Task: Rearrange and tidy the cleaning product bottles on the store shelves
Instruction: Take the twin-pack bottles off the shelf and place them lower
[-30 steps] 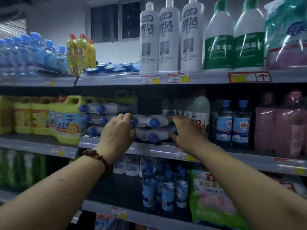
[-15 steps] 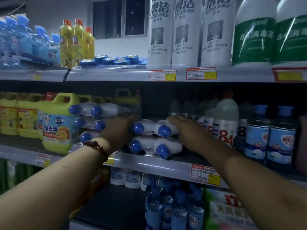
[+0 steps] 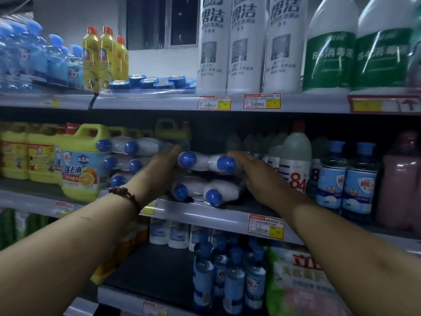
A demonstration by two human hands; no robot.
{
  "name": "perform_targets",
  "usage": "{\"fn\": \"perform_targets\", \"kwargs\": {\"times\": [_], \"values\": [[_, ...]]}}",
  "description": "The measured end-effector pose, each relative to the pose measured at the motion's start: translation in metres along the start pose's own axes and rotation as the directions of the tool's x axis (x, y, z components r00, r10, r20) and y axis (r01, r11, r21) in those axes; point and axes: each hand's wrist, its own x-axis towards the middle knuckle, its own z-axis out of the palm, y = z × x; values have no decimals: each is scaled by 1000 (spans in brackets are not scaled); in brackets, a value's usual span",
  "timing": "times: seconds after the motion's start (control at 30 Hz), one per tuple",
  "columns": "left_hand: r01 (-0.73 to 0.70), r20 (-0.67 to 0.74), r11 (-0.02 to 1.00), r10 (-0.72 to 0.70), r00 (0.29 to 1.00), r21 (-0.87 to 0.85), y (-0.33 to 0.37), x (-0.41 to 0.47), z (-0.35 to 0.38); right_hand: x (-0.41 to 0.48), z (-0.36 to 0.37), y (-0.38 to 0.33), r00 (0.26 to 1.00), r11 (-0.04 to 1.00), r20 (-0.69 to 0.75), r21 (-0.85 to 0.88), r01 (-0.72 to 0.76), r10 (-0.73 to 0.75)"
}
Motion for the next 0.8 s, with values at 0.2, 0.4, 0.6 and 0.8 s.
{"fn": "perform_targets", "kwargs": {"times": [0.2, 0.4, 0.6, 0.8], "values": [[-134, -112, 990, 129, 985, -35, 26, -20, -59, -31, -39, -44, 999, 998, -40, 64, 5, -2], [-85, -194, 962, 34, 980, -260, 57, -40, -122, -51, -70, -82, 968, 980, -216, 127, 156, -126], [108, -42, 799, -164, 986, -591, 79, -62, -168, -63, -82, -115, 949, 906, -300, 369, 206, -94], [182, 64, 349, -323, 944, -919, 88, -96, -157, -80, -56, -135, 979, 614, -201, 776, 143, 26]]}}
